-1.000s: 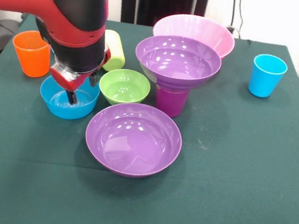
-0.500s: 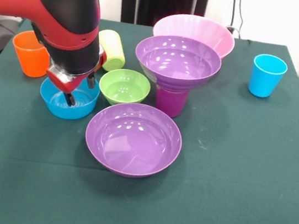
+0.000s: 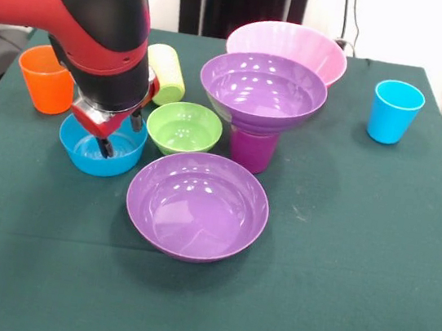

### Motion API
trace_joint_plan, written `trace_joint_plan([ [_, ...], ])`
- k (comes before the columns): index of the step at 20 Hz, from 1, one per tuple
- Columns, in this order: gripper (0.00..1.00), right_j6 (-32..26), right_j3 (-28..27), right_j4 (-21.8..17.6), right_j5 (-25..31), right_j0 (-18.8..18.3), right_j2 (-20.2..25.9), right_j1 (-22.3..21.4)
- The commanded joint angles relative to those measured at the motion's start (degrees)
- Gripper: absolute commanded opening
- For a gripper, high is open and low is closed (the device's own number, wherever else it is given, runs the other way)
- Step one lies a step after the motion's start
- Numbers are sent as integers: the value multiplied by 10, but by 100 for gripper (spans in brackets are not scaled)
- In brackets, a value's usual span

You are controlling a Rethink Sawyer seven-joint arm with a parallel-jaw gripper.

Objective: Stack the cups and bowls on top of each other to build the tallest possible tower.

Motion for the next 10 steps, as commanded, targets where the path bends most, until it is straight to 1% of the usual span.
trace_joint_plan([
  [1,100,-165,32,7,-51,0,21,13],
  [2,100,-166,38,21,-59,-8,33,16],
  [4,100,-165,43,31,-62,-11,40,17],
  [7,100,-165,47,37,-62,-14,42,15],
  [10,100,-167,48,44,-50,-14,44,8],
])
